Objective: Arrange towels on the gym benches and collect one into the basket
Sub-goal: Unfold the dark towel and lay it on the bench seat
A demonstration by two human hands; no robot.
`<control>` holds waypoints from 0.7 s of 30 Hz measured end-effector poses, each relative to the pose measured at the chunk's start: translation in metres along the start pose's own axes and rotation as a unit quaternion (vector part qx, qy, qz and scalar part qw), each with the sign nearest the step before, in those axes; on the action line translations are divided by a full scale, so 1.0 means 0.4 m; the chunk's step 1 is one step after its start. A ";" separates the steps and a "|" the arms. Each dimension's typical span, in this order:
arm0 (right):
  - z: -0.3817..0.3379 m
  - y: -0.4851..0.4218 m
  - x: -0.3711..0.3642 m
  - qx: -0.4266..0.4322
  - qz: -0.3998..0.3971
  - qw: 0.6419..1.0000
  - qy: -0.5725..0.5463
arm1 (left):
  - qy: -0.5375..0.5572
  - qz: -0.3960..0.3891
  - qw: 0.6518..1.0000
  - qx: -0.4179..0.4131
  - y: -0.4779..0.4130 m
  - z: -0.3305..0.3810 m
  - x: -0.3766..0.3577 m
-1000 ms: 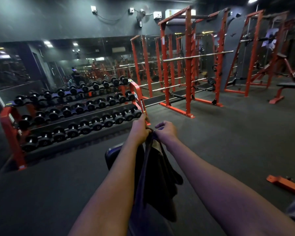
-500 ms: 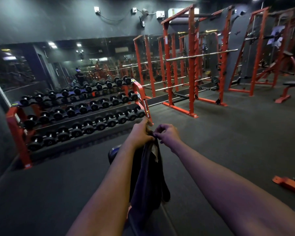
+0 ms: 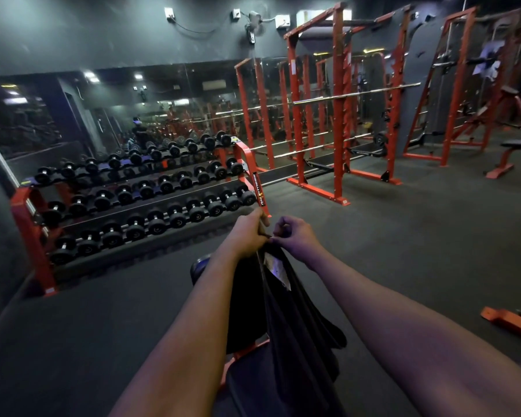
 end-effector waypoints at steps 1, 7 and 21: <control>0.005 0.002 -0.003 -0.006 -0.006 1.000 -0.004 | -0.007 0.007 1.000 -0.009 0.000 0.009 0.009; 0.098 0.071 -0.042 -0.092 -0.098 0.986 0.099 | 0.064 0.183 0.979 -0.058 0.010 0.059 0.162; 0.239 0.142 0.074 -0.246 -0.110 0.918 0.290 | -0.013 0.458 0.866 0.200 0.176 -0.190 0.312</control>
Point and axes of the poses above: each hand's wrist, its own y-axis away from the middle knuckle, its own x-axis out of the back of the hand, z = x × y, the point moved 10 cm from there along -y, towards the middle knuckle, and after that the axes turned 6 degrees about x, right-handed, at the moved point
